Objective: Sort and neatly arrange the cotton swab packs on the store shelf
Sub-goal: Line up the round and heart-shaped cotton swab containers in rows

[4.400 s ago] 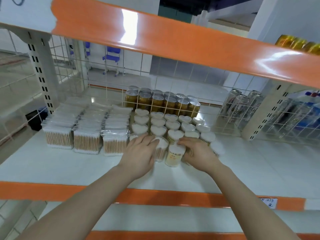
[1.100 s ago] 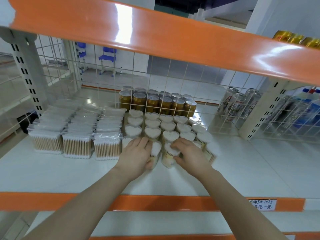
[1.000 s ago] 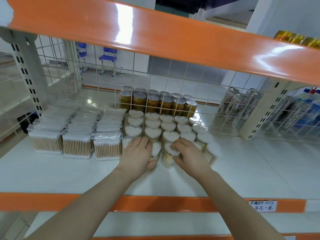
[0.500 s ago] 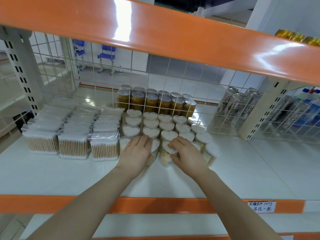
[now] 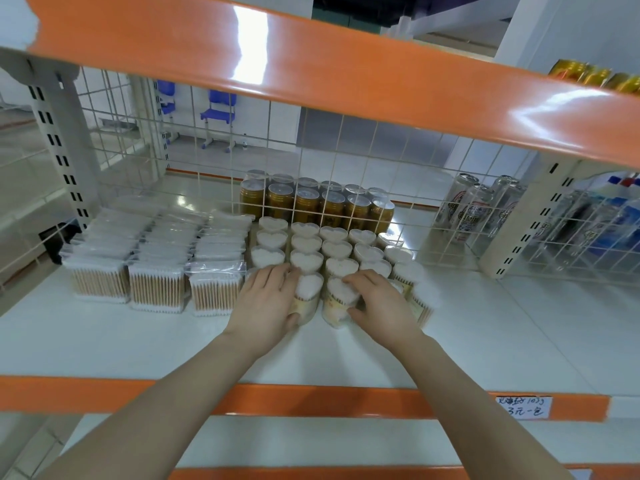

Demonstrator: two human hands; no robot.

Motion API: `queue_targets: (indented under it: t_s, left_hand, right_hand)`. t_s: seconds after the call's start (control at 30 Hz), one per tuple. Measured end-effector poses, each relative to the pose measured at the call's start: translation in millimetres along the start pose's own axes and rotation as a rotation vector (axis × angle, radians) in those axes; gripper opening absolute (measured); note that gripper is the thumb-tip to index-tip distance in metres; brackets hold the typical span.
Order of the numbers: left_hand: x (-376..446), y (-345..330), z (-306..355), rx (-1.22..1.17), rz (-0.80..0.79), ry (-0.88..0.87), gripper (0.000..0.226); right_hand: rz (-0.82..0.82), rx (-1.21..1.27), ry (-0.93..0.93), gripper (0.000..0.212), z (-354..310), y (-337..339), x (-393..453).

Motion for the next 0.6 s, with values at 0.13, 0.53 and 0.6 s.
queue_targets:
  t_s: [0.13, 0.53, 0.6]
  left_hand:
    - [-12, 9, -8, -0.035, 0.015, 0.068, 0.052]
    - [-43, 14, 17, 0.02, -0.001, -0.033, 0.035]
    - [-45, 14, 23, 0.004, -0.042, -0.045, 0.036]
  right_hand:
    - [0.125, 0.048, 0.03, 0.033, 6, 11, -13]
    - [0.131, 0.062, -0.044, 0.033, 18, 5, -58]
    - [0.12, 0.053, -0.07, 0.033, 20, 3, -64]
Point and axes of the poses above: each hand's wrist, its own x-axis towards the middle knuckle, its own y-axis out of the back of the hand, z = x × y, the point moved 6 cm from there along x, towards the middle knuckle, and after that the axes turned 8 degrees about -z, right-handed, at the moved point
